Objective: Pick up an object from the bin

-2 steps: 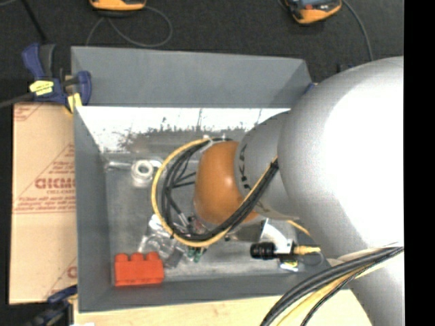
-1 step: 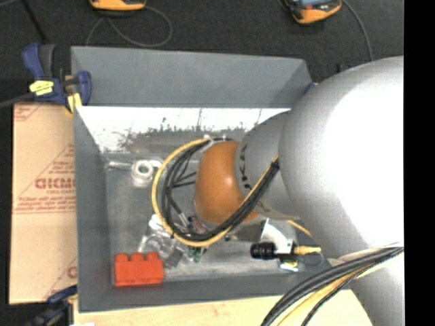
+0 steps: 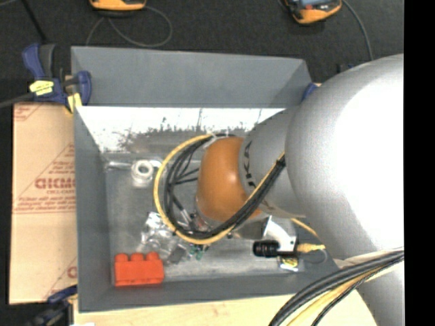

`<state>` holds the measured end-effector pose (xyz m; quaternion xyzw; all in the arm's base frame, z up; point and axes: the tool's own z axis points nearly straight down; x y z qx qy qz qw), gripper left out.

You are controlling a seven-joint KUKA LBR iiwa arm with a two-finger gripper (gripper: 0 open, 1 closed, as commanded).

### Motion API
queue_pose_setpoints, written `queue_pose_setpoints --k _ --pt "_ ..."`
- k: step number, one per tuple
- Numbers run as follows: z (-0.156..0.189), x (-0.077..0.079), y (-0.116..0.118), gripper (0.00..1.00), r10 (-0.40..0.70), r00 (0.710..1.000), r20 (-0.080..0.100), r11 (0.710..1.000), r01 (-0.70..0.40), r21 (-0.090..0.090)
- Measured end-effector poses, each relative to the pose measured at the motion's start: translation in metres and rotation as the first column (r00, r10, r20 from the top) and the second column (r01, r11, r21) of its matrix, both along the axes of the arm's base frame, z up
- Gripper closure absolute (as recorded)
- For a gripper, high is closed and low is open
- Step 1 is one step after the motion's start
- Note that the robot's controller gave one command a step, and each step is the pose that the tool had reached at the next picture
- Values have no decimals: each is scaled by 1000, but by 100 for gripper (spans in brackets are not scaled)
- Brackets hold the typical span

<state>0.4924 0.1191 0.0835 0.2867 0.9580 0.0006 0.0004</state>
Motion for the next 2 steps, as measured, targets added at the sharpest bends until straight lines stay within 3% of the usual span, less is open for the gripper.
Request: queue_pose_setpoints --k 1,2 --pt "74 1 -1 100 3 1000 3 1000 -3 0" --pt "74 1 -2 100 5 1000 -2 1000 -5 -2"
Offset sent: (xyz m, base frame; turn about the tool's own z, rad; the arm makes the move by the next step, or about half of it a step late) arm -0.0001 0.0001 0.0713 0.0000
